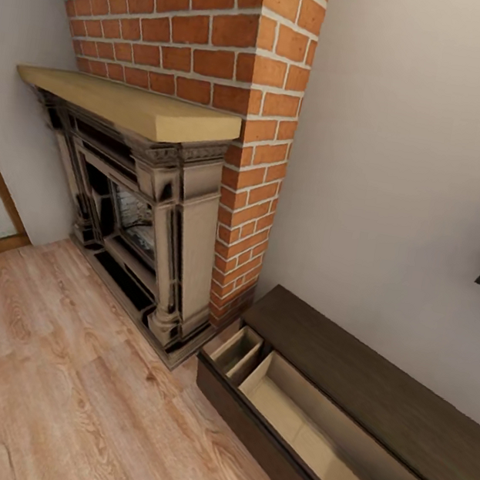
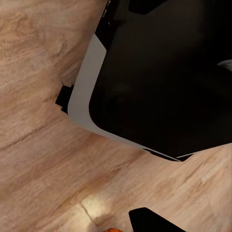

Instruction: Place each of the two pumpkins and all three candles from the living room inside a cabinet in the living room (use any cabinet), then make sure every cabinet is closed, and position the cauldron so it is next to a table in the living room.

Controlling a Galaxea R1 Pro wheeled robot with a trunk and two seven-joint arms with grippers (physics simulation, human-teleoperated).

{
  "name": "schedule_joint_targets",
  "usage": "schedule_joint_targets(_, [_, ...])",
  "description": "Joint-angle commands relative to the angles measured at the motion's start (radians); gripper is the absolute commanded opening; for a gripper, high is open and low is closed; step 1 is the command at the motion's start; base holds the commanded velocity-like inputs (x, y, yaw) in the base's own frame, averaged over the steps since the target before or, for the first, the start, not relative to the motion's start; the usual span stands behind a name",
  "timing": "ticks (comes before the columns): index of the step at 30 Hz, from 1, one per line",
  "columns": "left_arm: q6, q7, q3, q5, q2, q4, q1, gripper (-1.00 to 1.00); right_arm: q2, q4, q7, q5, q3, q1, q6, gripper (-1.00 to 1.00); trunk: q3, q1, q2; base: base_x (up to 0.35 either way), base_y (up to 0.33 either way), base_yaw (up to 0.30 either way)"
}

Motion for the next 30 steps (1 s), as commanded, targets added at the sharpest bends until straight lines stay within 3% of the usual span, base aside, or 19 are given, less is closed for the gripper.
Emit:
schedule_joint_targets(1, [0.000,0.000,0.000,0.000,0.000,0.000,0.000,1.00,0.000,0.000,0.000,0.000,0.000,0.000,0.000,1.00,0.000,0.000,0.000,0.000,0.000,0.290])
schedule_joint_targets(30, [0.000,0.000,0.000,0.000,0.000,0.000,0.000,1.00,0.000,0.000,0.000,0.000,0.000,0.000,0.000,1.00,0.000,0.000,0.000,0.000,0.000,0.290])
